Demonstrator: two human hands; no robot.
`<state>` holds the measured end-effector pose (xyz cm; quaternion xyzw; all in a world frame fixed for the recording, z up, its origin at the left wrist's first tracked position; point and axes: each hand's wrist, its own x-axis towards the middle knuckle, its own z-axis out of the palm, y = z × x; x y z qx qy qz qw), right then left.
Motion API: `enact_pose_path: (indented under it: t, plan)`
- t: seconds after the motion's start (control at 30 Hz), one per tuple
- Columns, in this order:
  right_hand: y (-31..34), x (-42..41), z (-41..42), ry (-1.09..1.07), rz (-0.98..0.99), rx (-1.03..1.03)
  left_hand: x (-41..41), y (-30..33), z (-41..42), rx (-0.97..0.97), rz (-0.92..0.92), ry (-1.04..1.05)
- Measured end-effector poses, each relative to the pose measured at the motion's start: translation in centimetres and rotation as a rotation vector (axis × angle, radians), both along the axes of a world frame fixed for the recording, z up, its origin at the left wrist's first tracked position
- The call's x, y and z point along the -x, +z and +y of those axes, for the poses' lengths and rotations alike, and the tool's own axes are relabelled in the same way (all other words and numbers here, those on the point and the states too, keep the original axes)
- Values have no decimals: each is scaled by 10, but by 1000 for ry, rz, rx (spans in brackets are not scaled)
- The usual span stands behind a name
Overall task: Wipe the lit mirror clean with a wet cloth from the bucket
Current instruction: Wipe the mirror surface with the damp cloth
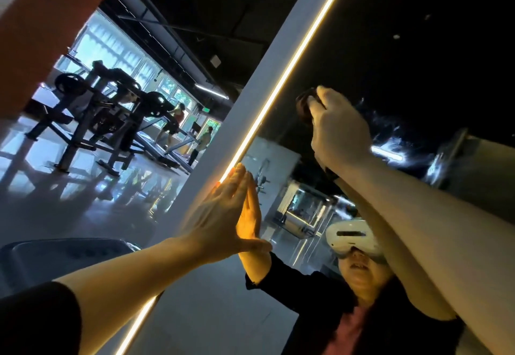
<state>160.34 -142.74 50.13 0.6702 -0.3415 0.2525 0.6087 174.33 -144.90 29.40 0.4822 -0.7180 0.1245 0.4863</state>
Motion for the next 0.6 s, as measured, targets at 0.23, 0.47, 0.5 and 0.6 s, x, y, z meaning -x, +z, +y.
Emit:
enact_pose_path:
  t: [0.23, 0.47, 0.5, 0.6]
  plan:
    - [-47, -13, -10, -38, 333, -112, -3, -5, -7, 65, -28, 35]
    - [-46, -31, -19, -26, 213, -79, -3, -7, -5, 44, -41, 52]
    - [-58, -27, -19, -22, 296, -113, -3, -6, -5, 33, -39, 52]
    - [-51, -21, -16, -6, 308, -120, 0, -6, -3, 31, -26, 47]
